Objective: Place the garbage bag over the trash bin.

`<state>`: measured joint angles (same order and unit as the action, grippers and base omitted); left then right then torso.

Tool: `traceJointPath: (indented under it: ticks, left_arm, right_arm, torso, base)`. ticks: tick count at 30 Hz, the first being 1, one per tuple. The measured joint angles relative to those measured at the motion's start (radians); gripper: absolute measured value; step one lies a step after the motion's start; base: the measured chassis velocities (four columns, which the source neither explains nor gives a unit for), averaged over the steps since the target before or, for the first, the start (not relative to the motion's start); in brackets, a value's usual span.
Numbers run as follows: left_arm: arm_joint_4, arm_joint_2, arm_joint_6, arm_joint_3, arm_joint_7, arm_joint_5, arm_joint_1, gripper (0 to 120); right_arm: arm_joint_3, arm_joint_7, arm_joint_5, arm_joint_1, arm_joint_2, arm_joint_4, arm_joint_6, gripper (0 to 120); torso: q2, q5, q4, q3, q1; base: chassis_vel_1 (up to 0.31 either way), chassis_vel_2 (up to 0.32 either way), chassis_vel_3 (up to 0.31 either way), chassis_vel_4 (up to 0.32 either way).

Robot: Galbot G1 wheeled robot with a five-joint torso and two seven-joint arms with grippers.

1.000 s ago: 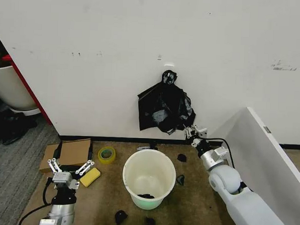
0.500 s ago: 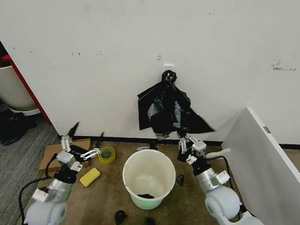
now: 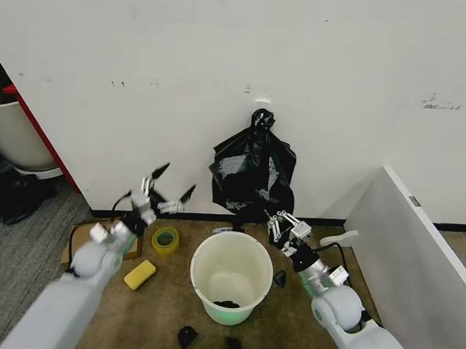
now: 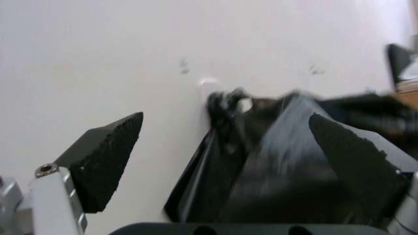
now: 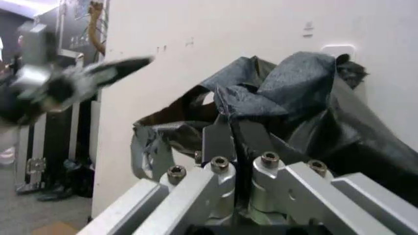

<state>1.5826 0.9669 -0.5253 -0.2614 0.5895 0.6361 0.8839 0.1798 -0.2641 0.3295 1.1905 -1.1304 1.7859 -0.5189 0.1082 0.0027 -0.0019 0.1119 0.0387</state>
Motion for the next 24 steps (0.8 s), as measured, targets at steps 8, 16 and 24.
traceJointPath:
  ticks: [8, 16, 24]
  left_arm:
    - [-0.096, -0.049, 0.055, 0.227, 0.112, -0.072, -0.235, 100]
    - [-0.24, -0.012, 0.061, 0.351, 0.14, -0.095, -0.42, 100]
    - [-0.3, 0.009, 0.084, 0.355, 0.273, -0.076, -0.471, 77]
  right_arm:
    - [0.001, -0.019, -0.05, 0.002, -0.019, -0.011, -0.018, 0]
    - [0.008, -0.023, -0.068, 0.015, -0.031, -0.01, -0.029, 0]
    - [0.013, -0.022, -0.07, 0.015, -0.034, -0.019, -0.032, 0]
  torso:
    - [0.0, -0.0003, 0.0001, 0.0, 0.0]
    - [0.0, 0.0, 0.0, 0.0, 0.0]
    - [0.0, -0.0001, 0.0, 0.0, 0.0]
  base:
    - [0.0, 0.0, 0.0, 0.0]
    - [0.0, 0.0, 0.0, 0.0]
    - [0.0, 0.0, 0.0, 0.0]
